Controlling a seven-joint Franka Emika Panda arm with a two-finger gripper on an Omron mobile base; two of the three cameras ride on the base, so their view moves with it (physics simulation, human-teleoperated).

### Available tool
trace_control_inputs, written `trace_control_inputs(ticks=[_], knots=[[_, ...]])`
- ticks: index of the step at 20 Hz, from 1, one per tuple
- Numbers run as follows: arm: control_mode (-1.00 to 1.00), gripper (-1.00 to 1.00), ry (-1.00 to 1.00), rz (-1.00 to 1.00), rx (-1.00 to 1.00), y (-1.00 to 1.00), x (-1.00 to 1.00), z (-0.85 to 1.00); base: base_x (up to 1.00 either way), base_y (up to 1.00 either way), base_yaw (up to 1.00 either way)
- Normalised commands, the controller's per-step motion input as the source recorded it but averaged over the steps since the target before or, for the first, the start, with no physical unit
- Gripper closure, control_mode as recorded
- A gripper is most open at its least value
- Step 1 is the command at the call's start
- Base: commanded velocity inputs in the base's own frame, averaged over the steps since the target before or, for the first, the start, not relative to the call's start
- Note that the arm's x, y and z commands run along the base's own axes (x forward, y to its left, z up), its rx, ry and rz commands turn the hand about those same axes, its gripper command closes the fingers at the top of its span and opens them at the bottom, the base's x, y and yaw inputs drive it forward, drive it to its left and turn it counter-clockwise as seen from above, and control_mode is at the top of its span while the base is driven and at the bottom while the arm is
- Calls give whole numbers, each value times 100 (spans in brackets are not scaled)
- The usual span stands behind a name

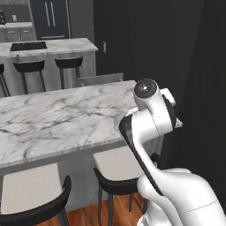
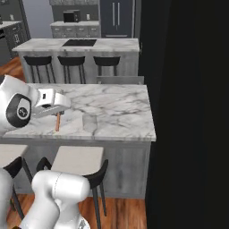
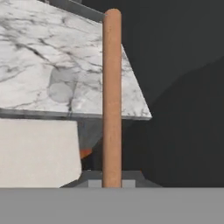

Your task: Take a straw from the drawer in front and place it inside the glass cup on the dining counter.

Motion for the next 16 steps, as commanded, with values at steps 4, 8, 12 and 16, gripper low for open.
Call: trace_control_inputs(ticks=[4,8,12,16], knots=[[-100,100,-4,-24,-12,0,93,0,0,0,0],[-100,100,0,-20,-4,1,100,0,0,0,0],[-100,100,1,-14,0,17,92,0,0,0,0],[-100,100,0,-12,0,13,83,0,0,0,0]])
